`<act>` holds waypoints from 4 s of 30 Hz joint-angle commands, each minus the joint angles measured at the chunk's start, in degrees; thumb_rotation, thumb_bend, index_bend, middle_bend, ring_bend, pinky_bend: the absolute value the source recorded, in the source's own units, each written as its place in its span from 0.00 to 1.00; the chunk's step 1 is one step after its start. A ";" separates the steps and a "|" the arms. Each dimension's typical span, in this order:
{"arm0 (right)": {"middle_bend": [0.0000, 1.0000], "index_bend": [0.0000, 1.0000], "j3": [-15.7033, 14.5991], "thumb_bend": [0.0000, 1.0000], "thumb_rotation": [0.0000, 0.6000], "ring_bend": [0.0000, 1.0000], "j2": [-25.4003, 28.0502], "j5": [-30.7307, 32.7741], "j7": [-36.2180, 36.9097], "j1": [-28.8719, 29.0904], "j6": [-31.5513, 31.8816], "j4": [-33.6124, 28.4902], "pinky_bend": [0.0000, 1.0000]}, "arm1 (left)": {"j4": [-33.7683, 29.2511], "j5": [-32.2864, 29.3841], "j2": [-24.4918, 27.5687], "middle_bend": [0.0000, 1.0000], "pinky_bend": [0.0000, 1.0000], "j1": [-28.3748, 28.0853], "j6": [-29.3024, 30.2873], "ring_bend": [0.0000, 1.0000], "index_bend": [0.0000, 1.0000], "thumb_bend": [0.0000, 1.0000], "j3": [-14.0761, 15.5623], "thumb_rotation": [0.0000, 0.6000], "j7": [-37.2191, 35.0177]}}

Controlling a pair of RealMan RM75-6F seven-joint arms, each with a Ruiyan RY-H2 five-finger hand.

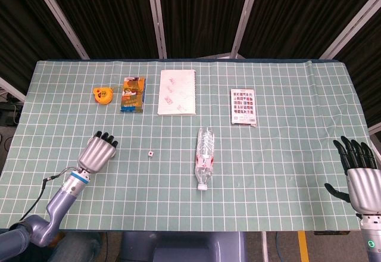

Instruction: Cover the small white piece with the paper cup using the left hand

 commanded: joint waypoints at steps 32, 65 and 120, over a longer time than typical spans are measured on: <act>0.00 0.00 -0.09 0.00 1.00 0.00 -0.30 0.71 -0.81 0.40 -0.90 -0.01 0.00 | -3.80 -3.39 5.34 0.00 0.00 1.00 -3.03 0.00 0.00 0.00 -1.83 1.00 -50.36; 0.00 0.00 -0.02 0.00 1.00 0.00 -0.42 1.07 -0.55 0.46 -0.95 0.61 0.00 | -7.88 -25.83 -8.27 0.05 0.11 -9.35 -3.45 0.05 0.12 0.00 -4.22 1.00 44.10; 0.00 0.00 0.09 0.00 1.00 0.00 0.16 1.28 0.71 0.48 -0.91 0.53 0.00 | -12.45 -18.21 -5.05 0.46 0.51 -4.38 -8.51 0.44 0.52 0.00 -11.35 1.00 -62.18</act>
